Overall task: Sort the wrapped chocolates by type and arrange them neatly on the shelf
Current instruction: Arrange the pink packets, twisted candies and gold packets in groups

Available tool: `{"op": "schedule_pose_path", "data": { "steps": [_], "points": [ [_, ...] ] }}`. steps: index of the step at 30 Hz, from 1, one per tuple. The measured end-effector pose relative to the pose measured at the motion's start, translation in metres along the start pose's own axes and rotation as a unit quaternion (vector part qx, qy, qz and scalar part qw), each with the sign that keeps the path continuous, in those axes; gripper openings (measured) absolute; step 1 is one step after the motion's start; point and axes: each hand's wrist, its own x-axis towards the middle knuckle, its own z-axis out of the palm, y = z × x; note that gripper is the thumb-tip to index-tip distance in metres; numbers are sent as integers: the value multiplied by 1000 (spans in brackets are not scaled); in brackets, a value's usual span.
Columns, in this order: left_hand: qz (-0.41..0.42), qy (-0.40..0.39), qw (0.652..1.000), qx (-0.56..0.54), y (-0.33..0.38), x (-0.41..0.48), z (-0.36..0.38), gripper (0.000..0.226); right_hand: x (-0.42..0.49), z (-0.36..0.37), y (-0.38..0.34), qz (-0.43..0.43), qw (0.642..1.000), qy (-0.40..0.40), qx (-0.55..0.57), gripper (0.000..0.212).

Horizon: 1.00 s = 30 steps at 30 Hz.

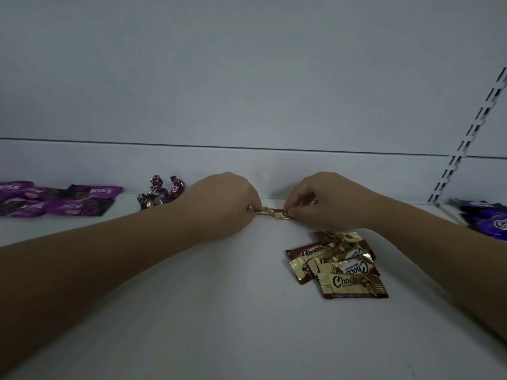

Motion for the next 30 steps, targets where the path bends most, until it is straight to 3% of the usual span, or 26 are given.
{"op": "schedule_pose_path", "data": {
  "steps": [4, 9, 13, 16, 21, 25, 30],
  "points": [
    [20, -25, 999, 29, -2, 4, 4, 41, -3, 5, 10, -25, 999, 23, -12, 13],
    [-6, -3, 1000, 3, -9, 11, 12, 28, 5, 15, 15, -46, 994, 89, -32, 16],
    [-11, 24, 999, -22, -12, 11, 17, 37, 6, 20, 19, -57, 990, 121, -33, 15],
    [-15, 31, 999, -31, -13, 13, 20, 45, 7, 21, 19, -57, 990, 124, -39, 15],
    [-26, 45, 998, -43, -13, 13, 26, 29, 10, 23, 20, -52, 989, 130, -40, 16],
    [-29, 48, 997, -52, -13, 14, 27, 41, 10, 23, 20, -46, 990, 131, -28, 17],
    [-42, 45, 997, -50, -14, 16, 28, 35, 10, 22, 19, -49, 990, 129, -35, 16]
  ]
}}
